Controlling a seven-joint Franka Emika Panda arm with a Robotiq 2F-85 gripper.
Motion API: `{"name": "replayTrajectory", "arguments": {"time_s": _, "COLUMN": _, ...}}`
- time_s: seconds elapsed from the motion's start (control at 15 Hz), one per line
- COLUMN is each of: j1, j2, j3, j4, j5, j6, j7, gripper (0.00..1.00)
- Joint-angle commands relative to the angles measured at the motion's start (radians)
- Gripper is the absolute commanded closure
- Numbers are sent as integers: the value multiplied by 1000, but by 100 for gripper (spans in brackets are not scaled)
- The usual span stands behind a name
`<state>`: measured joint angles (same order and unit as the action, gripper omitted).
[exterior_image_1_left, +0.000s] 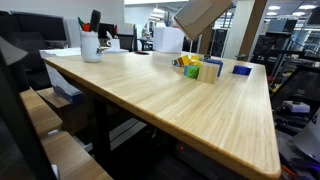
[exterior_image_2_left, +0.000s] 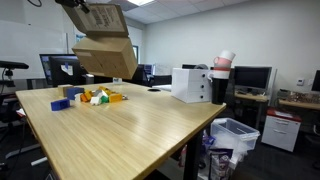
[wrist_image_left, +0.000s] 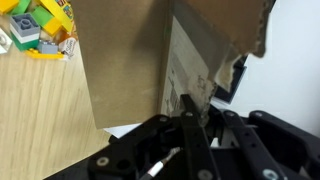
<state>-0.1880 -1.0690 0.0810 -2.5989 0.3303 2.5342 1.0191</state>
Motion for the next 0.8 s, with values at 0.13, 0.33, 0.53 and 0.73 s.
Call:
{"name": "replayTrajectory", "arguments": {"time_s": 0.13, "j1": 13, "j2": 106, "j3": 24, "j4": 103, "j5": 4, "j6": -1, "j7": 11, "gripper": 98}}
{"name": "replayTrajectory", "arguments": {"time_s": 0.33, "j1": 3, "j2": 148, "j3": 37, "j4": 158, "j5": -9, "j6": -28, "j7": 21, "gripper": 98}}
{"name": "replayTrajectory", "arguments": {"time_s": 0.53, "j1": -8, "j2": 200, "j3": 45, "j4": 233, "j5": -29, "j6": -87, "j7": 30, "gripper": 98}}
{"name": "replayTrajectory", "arguments": {"time_s": 0.73, "j1": -24, "j2": 261, "j3": 53, "j4": 314, "j5": -55, "j6": -175, "j7": 45, "gripper": 98}}
